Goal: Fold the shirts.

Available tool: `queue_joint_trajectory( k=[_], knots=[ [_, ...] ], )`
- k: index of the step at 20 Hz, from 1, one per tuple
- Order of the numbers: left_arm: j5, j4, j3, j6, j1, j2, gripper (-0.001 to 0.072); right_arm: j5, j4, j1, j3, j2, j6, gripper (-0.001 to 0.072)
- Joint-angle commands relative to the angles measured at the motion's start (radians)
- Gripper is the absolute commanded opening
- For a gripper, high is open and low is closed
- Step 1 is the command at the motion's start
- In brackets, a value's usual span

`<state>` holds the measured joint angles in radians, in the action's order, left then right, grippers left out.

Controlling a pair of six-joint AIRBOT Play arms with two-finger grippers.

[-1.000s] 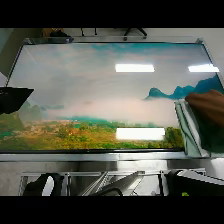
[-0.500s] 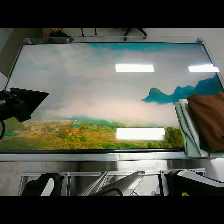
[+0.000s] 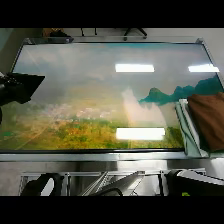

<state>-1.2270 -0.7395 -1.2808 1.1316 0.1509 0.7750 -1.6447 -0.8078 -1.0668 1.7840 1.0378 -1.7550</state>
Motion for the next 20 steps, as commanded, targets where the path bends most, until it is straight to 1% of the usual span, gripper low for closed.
queue_joint_trajectory(
  k=[1, 3, 5, 6, 8, 9, 10, 12, 14, 18, 20],
  knots=[
    [-0.105, 0.008, 0.016, 0.025, 0.032, 0.077, 0.0016, 0.127, 0.103, 0.24, 0.014, -0.063, 0.108, 0.002],
    [-0.136, 0.009, 0.115, 0.03, 0.003, 0.082, 0.0016, 0.212, -0.043, 0.524, -0.144, -0.164, 0.128, 0.002],
    [-0.101, 0.008, 0.261, 0.029, -0.072, 0.039, 0.0016, 0.356, -0.167, 0.845, -0.406, -0.288, 0.132, 0.002],
    [-0.061, 0.007, 0.337, 0.03, -0.124, 0.006, 0.0015, 0.454, -0.208, 1.005, -0.565, -0.355, 0.123, 0.002],
    [0.032, 0.006, 0.479, 0.034, -0.235, -0.073, 0.0014, 0.652, -0.249, 1.259, -0.852, -0.453, 0.073, 0.002],
    [0.074, 0.001, 0.536, 0.049, -0.286, -0.109, 0.0014, 0.729, -0.255, 1.345, -0.96, -0.475, 0.048, 0.002],
    [0.104, -0.001, 0.577, 0.062, -0.327, -0.134, 0.0014, 0.791, -0.255, 1.41, -1.042, -0.478, 0.044, 0.0019],
    [0.141, 0.0, 0.638, 0.086, -0.389, -0.174, 0.0014, 0.837, -0.255, 1.459, -1.106, -0.455, 0.042, 0.002],
    [0.146, -0.001, 0.665, 0.092, -0.42, -0.193, 0.0015, 0.846, -0.252, 1.46, -1.106, -0.437, 0.043, 0.002],
    [0.2, 0.0, 0.69, 0.092, -0.442, -0.241, 0.0016, 0.851, -0.244, 1.461, -1.106, -0.437, 0.053, 0.002],
    [0.202, 0.0, 0.69, 0.092, -0.441, -0.253, 0.0016, 0.852, -0.243, 1.461, -1.106, -0.437, 0.053, 0.002]
  ],
)
